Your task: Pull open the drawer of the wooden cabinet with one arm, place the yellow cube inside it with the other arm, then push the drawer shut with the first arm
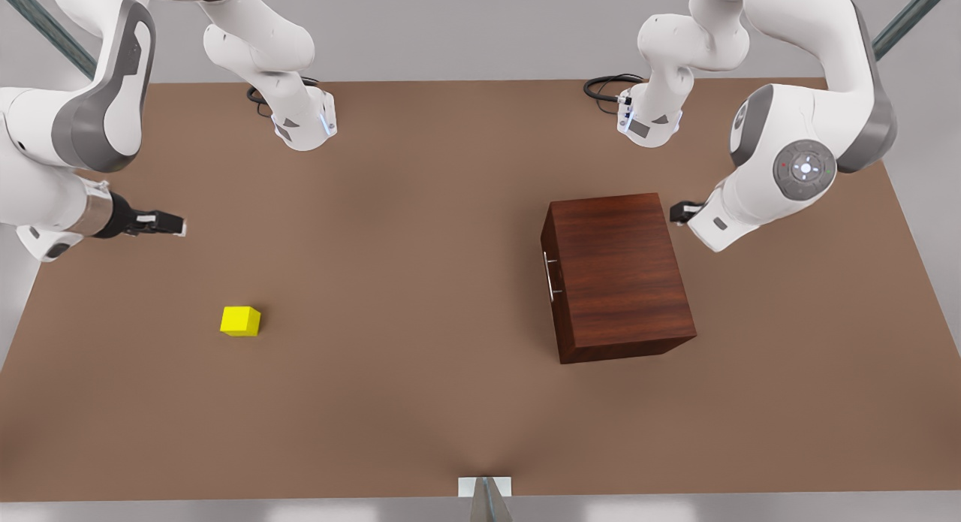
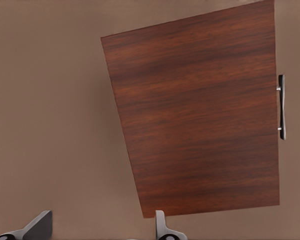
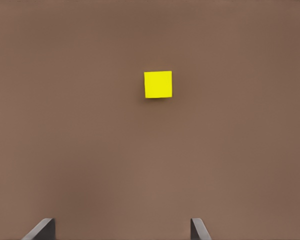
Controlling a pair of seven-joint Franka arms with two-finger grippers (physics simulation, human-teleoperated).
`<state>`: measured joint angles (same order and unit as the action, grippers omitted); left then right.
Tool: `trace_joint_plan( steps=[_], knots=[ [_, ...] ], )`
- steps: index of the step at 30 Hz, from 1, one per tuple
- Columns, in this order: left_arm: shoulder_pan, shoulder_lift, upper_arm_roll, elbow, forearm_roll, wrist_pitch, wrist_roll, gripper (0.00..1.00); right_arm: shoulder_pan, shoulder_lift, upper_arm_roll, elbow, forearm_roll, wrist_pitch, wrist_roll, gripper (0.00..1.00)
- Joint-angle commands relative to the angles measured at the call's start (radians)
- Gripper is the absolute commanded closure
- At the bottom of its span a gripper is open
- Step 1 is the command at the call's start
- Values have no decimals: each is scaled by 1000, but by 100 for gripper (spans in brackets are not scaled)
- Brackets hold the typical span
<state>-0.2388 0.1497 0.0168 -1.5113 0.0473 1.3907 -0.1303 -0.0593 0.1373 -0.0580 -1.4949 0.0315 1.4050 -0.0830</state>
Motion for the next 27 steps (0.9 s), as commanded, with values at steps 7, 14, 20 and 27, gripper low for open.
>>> trace_joint_plan(
  steps=[7, 14, 20, 27],
  knots=[
    [-344, 435, -3, 417, 100, 73, -529, 0, -4, 1, 1, 1, 2, 74, -46, 0],
    [-467, 590, -5, 436, 132, 309, -847, 0, -4, 1, 1, -2, 2, 65, -54, 0],
    [-474, 617, -3, 433, 131, 226, -1167, 0, -2, 2, 1, -2, 1, 63, -55, 0],
    [-467, 634, 0, 404, 158, 222, -1186, 2, -4, 2, 1, -4, 1, 58, -60, 0]
  ],
)
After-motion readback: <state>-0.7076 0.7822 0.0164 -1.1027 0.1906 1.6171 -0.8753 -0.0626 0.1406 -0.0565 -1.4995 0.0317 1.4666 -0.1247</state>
